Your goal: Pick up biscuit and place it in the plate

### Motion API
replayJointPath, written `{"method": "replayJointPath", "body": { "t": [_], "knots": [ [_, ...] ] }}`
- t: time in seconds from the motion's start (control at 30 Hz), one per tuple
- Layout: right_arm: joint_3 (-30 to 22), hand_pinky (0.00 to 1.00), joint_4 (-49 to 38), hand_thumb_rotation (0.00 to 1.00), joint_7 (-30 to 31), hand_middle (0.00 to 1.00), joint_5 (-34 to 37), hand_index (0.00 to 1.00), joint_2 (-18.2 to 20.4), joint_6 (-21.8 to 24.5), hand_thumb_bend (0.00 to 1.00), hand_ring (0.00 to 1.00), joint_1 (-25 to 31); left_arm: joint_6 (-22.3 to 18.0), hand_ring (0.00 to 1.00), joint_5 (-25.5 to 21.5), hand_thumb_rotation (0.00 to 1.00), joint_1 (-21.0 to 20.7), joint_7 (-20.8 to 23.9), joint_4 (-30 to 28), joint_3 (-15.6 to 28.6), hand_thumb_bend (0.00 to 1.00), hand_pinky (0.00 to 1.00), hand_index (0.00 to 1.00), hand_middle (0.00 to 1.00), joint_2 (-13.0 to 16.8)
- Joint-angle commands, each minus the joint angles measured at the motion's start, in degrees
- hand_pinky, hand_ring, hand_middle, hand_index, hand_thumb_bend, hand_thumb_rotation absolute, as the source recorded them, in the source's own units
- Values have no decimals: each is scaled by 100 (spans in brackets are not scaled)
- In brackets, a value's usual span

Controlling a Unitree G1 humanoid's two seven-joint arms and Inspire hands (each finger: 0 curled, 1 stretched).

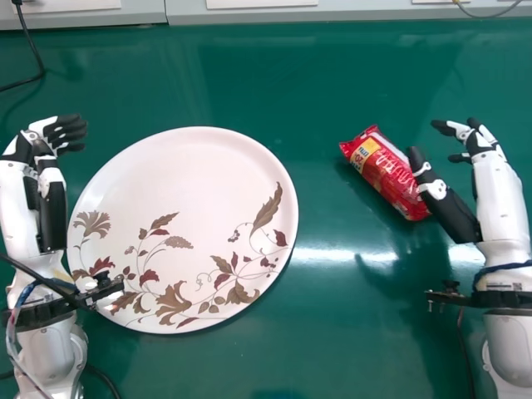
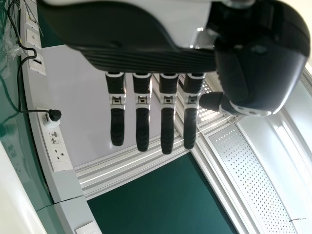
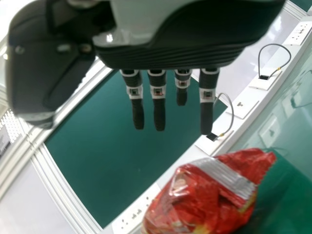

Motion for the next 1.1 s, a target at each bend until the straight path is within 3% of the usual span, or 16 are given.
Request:
{"method": "replayJointPath", "body": {
  "t": [0.0, 0.27, 0.43, 0.8, 0.9, 1.07],
  "knots": [
    [12, 69, -152, 58, 105, 85, -32, 85, 29, 141, 99, 81, 73, -43, 64, -6, 0, 320, 17, 429, -24, 0, 57, 68, 66, -108],
    [67, 70, -293, 60, 284, 86, -236, 86, 5, 486, 100, 83, 16, 10, 65, -42, 0, 319, -14, 388, -24, 0, 59, 69, 66, -101],
    [135, 75, -366, 49, 807, 91, -242, 90, -156, 965, 100, 88, -136, -1, 65, -8, 0, 246, 5, 442, -17, 0, 57, 68, 66, -78],
    [429, 80, 87, 56, 1859, 93, -417, 92, -877, 1595, 100, 90, -926, 2, 65, -48, 0, 188, 3, 471, -21, 0, 60, 69, 66, -78],
    [592, 79, 382, 58, 1919, 92, -526, 91, -1063, 1560, 100, 89, -1151, -12, 64, -56, 0, 196, -1, 455, -22, 0, 57, 68, 65, -77],
    [835, 80, 781, 62, 1993, 92, -690, 91, -1266, 1590, 100, 89, -1482, 158, 66, -32, 0, 266, -3, 294, -6, 0, 61, 70, 67, -105]
  ]
}}
